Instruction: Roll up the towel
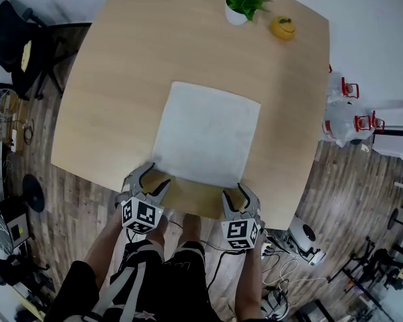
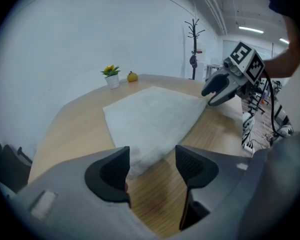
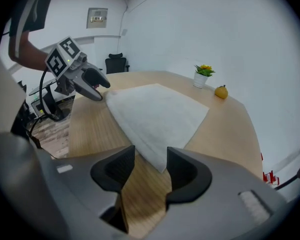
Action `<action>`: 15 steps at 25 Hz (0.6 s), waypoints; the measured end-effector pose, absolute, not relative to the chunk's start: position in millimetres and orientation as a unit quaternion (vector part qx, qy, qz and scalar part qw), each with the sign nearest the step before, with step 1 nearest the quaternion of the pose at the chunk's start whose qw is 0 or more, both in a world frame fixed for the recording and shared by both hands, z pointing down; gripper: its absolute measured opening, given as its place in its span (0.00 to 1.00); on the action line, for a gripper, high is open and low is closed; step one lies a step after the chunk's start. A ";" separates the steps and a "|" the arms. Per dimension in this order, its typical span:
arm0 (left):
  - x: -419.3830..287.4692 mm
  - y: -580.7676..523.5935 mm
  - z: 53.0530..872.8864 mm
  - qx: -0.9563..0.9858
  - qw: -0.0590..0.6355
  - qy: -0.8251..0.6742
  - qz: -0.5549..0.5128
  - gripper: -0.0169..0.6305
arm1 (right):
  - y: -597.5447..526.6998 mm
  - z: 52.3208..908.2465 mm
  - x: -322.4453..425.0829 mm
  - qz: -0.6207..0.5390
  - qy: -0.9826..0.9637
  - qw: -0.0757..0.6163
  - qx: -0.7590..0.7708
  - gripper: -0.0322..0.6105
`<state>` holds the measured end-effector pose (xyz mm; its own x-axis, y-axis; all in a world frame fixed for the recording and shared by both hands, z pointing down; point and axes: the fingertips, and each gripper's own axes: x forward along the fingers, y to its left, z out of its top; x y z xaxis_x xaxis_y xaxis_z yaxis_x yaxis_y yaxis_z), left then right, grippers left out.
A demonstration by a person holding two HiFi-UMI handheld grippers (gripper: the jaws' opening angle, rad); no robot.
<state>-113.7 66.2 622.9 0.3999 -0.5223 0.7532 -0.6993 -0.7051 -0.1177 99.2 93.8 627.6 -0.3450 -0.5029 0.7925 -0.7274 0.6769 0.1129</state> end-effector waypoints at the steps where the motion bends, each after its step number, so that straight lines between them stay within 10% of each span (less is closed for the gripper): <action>1: -110.7 66.6 623.8 0.832 0.098 -0.359 0.412 0.49 | 94.5 629.1 97.8 0.126 -0.811 0.435 0.370 0.37; 15: -100.1 69.2 634.2 0.836 0.021 -0.221 0.501 0.46 | 100.4 642.5 91.7 0.075 -0.818 0.523 0.228 0.30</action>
<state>-100.1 69.2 634.2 0.3999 -0.3487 0.8477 -0.3910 -0.9013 -0.1863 91.7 100.4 642.5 -0.3493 -0.2937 0.8898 -0.4507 0.8852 0.1153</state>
